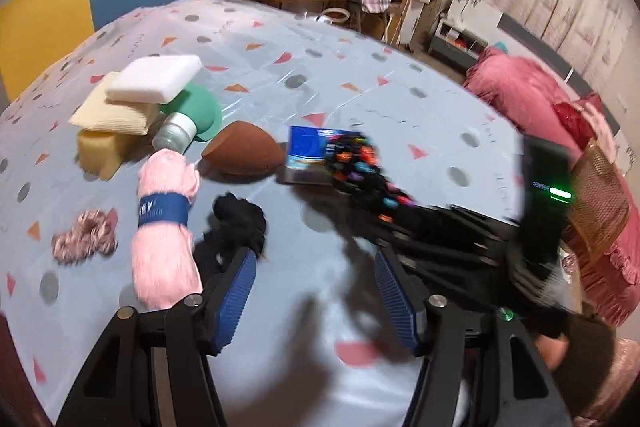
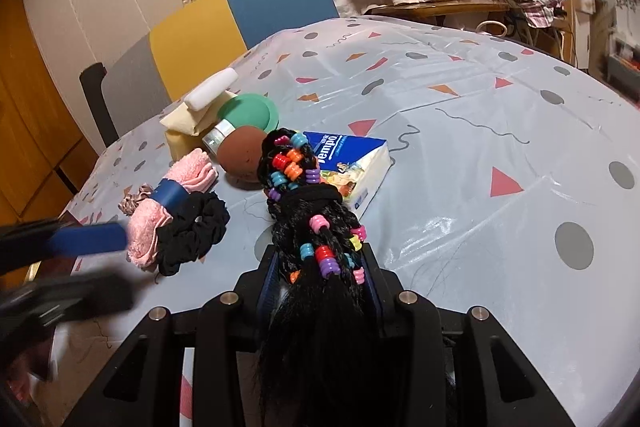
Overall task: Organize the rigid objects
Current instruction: 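Grasp the black scrunchie with the left tool while the right tool grasps the beaded braid, then carry the scrunchie and beaded braid toward the gold tray with both tools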
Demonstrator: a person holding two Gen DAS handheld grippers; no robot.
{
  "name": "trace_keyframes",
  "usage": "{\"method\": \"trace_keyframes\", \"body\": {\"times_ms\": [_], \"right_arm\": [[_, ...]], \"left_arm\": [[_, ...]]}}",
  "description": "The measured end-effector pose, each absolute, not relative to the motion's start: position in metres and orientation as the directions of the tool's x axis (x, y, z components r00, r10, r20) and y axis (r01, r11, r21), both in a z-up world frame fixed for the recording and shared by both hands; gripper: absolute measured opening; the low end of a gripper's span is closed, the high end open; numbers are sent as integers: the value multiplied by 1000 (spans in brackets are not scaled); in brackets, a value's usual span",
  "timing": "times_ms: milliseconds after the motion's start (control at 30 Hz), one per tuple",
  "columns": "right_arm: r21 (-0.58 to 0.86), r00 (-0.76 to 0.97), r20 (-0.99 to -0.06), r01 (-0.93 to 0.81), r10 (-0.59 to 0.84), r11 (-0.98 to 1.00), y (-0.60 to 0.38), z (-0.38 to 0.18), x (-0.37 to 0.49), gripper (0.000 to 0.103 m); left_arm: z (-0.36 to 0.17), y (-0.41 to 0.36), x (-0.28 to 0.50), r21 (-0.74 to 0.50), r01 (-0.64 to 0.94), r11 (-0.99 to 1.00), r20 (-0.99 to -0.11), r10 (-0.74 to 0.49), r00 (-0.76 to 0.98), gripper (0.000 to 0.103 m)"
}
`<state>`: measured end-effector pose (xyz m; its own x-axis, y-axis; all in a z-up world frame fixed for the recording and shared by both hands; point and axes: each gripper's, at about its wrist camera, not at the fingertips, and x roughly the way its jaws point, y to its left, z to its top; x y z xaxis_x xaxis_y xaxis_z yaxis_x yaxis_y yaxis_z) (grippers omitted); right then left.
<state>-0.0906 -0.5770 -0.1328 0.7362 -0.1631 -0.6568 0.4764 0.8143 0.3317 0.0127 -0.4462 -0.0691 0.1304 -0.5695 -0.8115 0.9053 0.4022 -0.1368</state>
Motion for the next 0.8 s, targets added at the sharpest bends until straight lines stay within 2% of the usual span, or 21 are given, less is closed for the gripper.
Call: {"method": "trace_keyframes", "body": {"times_ms": [100,200,467,533,600,700,800], "right_arm": [[341,741,-652,475,-160,811,-578,-133,-91,38],[350,746,-648,473,-156,809,-579,-134,-92,38],[357,749,-645,472,-153,806,-579,-135,-93,38],[358,749,-644,472,-152,806,-579,-135,-94,38],[357,749,-644,472,-153,806,-579,-135,-93,38],[357,749,-645,472,-153,806,-579,-135,-93,38],[356,749,-645,472,-153,807,-579,-135,-93,38]], "left_arm": [[-86,-463,30,-117,906,407,-841,-526,128,56],[-99,-469,38,-32,904,426,-860,-473,192,56],[-115,-470,42,1,905,424,-845,-484,227,55],[-114,-469,40,4,904,427,-840,-489,235,49],[-113,-465,45,-37,892,451,-840,-498,217,22],[-112,-453,54,-122,862,492,-833,-524,181,13],[-111,-438,52,-148,840,521,-823,-536,187,12]]}}
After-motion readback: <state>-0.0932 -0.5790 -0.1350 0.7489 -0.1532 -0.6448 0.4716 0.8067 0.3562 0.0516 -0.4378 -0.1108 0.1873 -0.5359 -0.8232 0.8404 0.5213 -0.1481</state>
